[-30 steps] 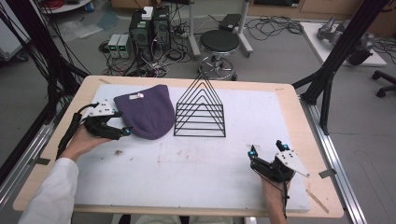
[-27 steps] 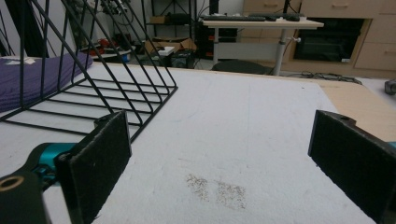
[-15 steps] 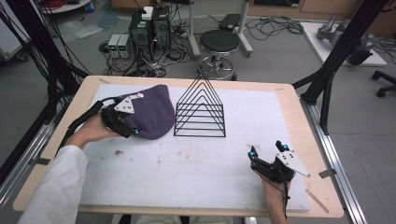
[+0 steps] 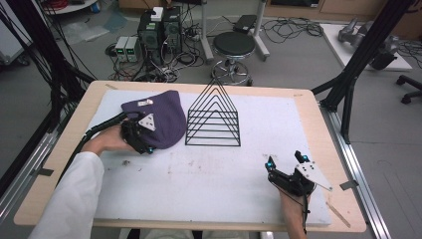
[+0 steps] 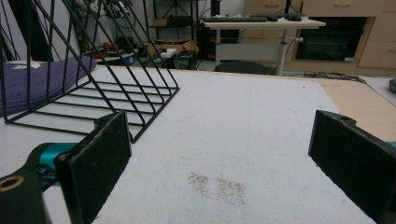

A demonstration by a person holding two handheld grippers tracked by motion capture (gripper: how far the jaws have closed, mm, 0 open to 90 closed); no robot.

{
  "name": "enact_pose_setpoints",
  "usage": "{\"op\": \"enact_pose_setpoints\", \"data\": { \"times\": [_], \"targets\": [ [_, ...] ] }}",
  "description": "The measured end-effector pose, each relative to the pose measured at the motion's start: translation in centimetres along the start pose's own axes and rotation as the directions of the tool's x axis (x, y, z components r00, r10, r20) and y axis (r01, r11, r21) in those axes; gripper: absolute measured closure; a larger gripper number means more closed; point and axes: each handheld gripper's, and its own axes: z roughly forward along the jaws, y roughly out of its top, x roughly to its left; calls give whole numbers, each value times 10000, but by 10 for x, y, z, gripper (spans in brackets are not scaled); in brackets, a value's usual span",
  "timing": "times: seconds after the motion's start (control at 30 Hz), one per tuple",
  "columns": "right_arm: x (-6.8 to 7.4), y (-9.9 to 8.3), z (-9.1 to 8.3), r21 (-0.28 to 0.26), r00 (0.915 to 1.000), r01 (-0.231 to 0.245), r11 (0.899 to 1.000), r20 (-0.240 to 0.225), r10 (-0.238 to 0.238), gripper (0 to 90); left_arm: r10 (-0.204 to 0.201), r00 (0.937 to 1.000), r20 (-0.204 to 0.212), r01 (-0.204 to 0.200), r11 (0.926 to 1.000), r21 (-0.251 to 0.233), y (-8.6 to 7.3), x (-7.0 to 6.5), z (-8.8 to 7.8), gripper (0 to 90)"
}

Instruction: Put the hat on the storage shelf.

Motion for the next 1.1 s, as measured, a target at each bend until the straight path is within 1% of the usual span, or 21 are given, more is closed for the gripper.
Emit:
{"op": "enact_pose_setpoints", "data": {
  "times": [0.03,0.13,0.17,0.2,0.23,0.27,0.33,0.37,0.43,0.47,0.5,0.53,0.6,0.7,0.77,0.83,0.93,1.03,1.07,1.1],
  "targets": [
    [-1,0,0,16,10000,23,10000,35,-23,51,0,10000,0,0,10000,0,0,0,0,229],
    [-2,-1,-1,79,9999,-102,9999,31,102,51,-279,9994,219,282,9995,-122,-1,4,4,213],
    [-2,-1,-1,88,9999,-138,9999,45,137,51,-351,9989,306,356,9992,-164,-2,6,4,218],
    [-2,-1,0,52,9999,-82,10000,69,82,51,-351,9989,306,356,9992,-164,-2,6,4,236],
    [-3,-1,0,54,9999,-113,9999,91,112,51,-514,9977,431,524,9984,-224,-3,9,5,257],
    [-3,-1,0,109,9999,-134,9999,94,133,51,-627,9958,670,649,9974,-310,-4,13,5,289],
    [-2,-1,0,151,9998,-188,9997,82,187,51,-706,9945,769,740,9963,-432,-5,16,6,353],
    [-3,-1,0,140,9999,-146,9998,95,145,51,-818,9937,772,859,9950,-514,-5,17,6,390],
    [-2,-1,1,135,9999,-126,9998,69,125,51,-954,9930,697,996,9932,-597,-6,19,5,484],
    [-2,-1,1,135,9999,-126,9998,69,125,51,-954,9930,697,996,9932,-597,-6,19,5,549],
    [-2,-1,1,122,9999,-112,9999,44,112,51,-1101,9929,439,1129,9912,-685,-6,20,5,637],
    [-2,-1,1,145,9999,-112,9998,16,112,51,-1105,9934,305,1124,9913,-687,-6,19,5,701],
    [-2,-1,1,141,9999,-118,9998,3,118,51,-1112,9934,296,1130,9913,-669,-6,20,5,752],
    [-2,0,0,114,9999,-135,9998,-9,135,51,-1361,9899,389,1384,9882,-650,-5,21,4,784],
    [-2,0,0,145,9998,-190,9997,-19,190,51,-1433,9887,441,1458,9874,-611,-5,22,4,791],
    [-3,-1,0,90,9999,-137,9999,32,137,51,-1470,9878,516,1496,9874,-514,-5,24,2,792],
    [-4,-1,-1,145,9997,-239,9996,38,239,51,-1628,9846,636,1666,9842,-602,-7,26,-3,795],
    [-4,-1,-2,121,9997,-243,9996,50,242,51,-1739,9834,525,1776,9810,-785,-8,26,-13,795],
    [-4,-1,-2,142,9996,-266,9995,48,266,51,-1739,9840,394,1767,9806,-852,-8,26,-18,795],
    [-4,-1,-2,120,9996,-258,9996,62,258,51,-1837,9827,253,1853,9775,-1009,-8,27,-24,795]
  ]
}}
